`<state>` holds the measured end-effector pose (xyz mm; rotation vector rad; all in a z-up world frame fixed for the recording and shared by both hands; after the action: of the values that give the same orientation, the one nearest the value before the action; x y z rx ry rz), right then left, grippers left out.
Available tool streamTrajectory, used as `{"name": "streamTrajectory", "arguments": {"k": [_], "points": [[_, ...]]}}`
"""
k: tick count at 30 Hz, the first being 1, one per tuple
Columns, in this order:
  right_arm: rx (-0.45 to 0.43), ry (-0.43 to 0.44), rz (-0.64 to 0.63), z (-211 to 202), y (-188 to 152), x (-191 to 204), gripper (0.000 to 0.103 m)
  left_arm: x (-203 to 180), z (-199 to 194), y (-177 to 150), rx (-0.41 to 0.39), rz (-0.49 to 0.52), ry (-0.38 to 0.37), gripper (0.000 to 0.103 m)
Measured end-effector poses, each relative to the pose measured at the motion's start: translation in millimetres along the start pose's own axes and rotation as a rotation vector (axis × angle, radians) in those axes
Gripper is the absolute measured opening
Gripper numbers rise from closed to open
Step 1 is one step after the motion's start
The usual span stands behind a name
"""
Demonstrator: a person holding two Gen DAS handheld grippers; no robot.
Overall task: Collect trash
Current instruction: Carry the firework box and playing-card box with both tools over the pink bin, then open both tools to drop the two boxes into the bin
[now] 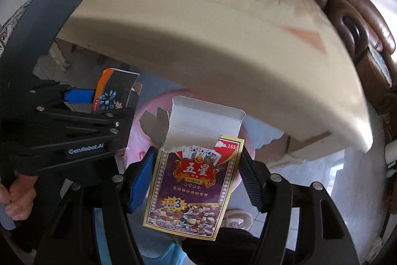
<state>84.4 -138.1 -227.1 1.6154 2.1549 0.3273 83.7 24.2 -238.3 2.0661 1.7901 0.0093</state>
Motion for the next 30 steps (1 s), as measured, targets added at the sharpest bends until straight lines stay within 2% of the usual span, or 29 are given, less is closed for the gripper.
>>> {"name": "streamTrajectory", "arguments": {"k": [4, 16, 21, 25, 30], "points": [[0.041, -0.004, 0.013, 29, -6, -1, 0.063, 6, 22, 2, 0.044, -0.018, -0.004, 0.056], [0.166, 0.041, 0.050, 105, -10, -21, 0.063, 14, 75, 10, 0.139, -0.069, -0.082, 0.056], [0.200, 0.055, 0.056, 120, -21, -16, 0.064, 13, 98, 9, 0.183, -0.077, -0.100, 0.056], [0.222, 0.066, 0.045, 134, -19, -12, 0.064, 13, 109, 9, 0.205, -0.091, -0.138, 0.056], [0.230, 0.078, 0.034, 140, -20, -6, 0.064, 16, 123, 9, 0.245, -0.113, -0.146, 0.056]]}}
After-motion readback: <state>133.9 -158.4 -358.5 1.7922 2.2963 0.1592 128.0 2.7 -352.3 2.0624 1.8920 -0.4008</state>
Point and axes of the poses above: each gripper's, at about its wrist camera, not at the fingertips, and z roughly the way its jaws point, x to its left, y to its top, the point moved 1 cm from there along z, roughly the way its jaws point, and after that the axes turned 9 degrees about -y, right-handed, at the moved point
